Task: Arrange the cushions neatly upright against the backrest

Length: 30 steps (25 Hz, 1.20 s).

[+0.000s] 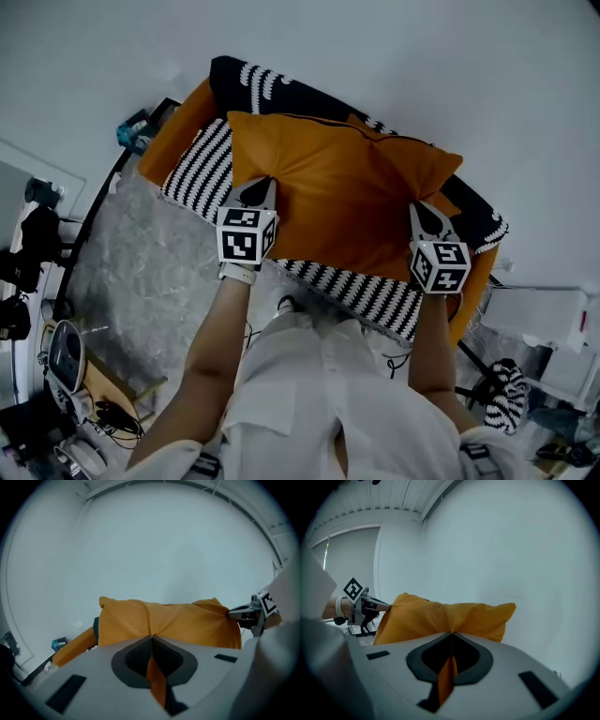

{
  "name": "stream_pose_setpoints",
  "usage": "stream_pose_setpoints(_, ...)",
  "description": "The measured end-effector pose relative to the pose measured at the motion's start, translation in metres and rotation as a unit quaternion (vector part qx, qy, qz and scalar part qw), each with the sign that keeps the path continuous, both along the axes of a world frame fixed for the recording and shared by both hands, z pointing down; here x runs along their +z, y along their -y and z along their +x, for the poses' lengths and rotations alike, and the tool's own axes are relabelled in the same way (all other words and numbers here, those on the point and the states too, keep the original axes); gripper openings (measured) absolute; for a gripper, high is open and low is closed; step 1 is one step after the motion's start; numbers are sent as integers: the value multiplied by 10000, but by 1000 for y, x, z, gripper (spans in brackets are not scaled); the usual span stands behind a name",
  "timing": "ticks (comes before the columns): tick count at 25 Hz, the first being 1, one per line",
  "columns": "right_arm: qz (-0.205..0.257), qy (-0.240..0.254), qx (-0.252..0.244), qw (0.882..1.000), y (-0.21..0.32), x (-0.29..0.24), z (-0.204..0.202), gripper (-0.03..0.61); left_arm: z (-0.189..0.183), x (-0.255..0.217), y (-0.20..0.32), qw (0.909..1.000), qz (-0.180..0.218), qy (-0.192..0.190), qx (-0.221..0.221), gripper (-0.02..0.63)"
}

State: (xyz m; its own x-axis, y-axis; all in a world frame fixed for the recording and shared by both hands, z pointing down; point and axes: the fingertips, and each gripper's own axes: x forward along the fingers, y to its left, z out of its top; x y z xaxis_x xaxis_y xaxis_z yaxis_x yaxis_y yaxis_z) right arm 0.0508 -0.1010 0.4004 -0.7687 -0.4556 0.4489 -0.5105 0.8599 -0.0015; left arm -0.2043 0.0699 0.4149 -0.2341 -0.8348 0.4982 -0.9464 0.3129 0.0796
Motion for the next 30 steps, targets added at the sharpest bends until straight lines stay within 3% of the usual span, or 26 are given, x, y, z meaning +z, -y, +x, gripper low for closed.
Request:
stream_pose_setpoints(8, -224, 56, -523, 9984, -54, 10, -118, 14, -96, -1, -83, 9987, -88, 54, -507, 20)
stream_pose_setpoints(13, -332, -5, -886, 9955, -65, 18, -173, 14, -142, 3, -104, 9967, -135, 22, -798, 20)
stream_pose_setpoints(21, -632, 63, -1038, 9926, -52, 48, -267, 14, -230, 27, -98, 9945, -384, -92, -972, 21)
stream_pose_setpoints(30, -952, 152, -772, 9923, -9, 77, -350, 14, -330, 55, -37, 9957, -608, -296, -628, 21)
